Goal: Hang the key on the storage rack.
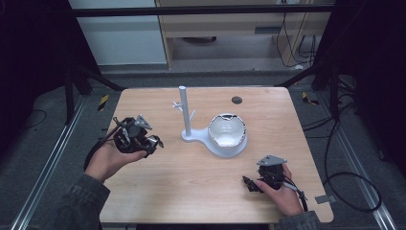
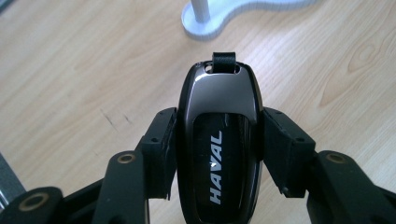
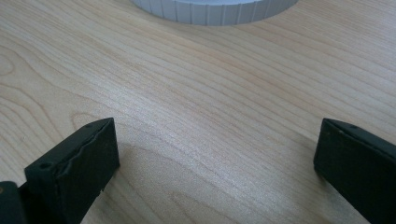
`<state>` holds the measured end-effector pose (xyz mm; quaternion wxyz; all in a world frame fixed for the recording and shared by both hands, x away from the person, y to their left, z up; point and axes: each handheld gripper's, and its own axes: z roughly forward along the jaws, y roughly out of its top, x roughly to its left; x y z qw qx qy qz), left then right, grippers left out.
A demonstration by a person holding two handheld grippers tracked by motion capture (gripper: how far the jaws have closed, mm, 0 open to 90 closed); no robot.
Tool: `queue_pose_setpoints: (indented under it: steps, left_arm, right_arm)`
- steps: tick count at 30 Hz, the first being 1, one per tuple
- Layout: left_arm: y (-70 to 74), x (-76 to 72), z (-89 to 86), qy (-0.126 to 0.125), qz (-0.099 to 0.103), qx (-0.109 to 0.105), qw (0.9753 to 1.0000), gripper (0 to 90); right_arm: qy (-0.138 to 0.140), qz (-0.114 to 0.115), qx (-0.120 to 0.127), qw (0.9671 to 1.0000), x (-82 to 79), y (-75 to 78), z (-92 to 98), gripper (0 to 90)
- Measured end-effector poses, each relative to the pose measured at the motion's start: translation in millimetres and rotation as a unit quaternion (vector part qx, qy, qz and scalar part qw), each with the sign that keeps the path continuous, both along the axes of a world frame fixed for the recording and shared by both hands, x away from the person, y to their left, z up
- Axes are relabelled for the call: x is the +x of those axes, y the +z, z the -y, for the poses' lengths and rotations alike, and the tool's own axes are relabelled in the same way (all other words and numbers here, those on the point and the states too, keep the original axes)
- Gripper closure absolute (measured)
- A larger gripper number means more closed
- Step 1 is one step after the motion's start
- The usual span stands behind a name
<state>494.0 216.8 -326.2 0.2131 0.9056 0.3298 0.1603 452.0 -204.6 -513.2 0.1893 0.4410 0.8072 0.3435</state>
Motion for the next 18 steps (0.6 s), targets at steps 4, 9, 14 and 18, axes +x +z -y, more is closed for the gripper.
queue_pose_setpoints:
  steps: [4, 9, 14, 18]
  left_arm:
    - [12.4, 4.5, 3.6, 0.000, 0.010, 0.000, 0.9999, 48.8]
    - [26.7, 9.0, 8.3, 0.002, 0.023, -0.007, 0.9997, 48.8]
    - [43.3, 10.7, 12.6, 0.000, 0.038, -0.011, 0.9992, 48.7]
    - [56.5, 12.4, 15.2, 0.003, 0.050, -0.016, 0.9986, 48.7]
  right_arm:
    - [0.000, 0.000, 0.000, 1.0000, 0.0, 0.0, 0.0, 0.4]
    - [0.002, 0.001, -0.001, 1.0000, 0.3, 0.0, 0.3, 0.4]
    - [0.001, 0.001, -0.001, 1.0000, 0.2, 0.1, 0.2, 0.4]
    - [0.005, 0.004, -0.006, 1.0000, 0.6, -0.3, 0.9, 0.4]
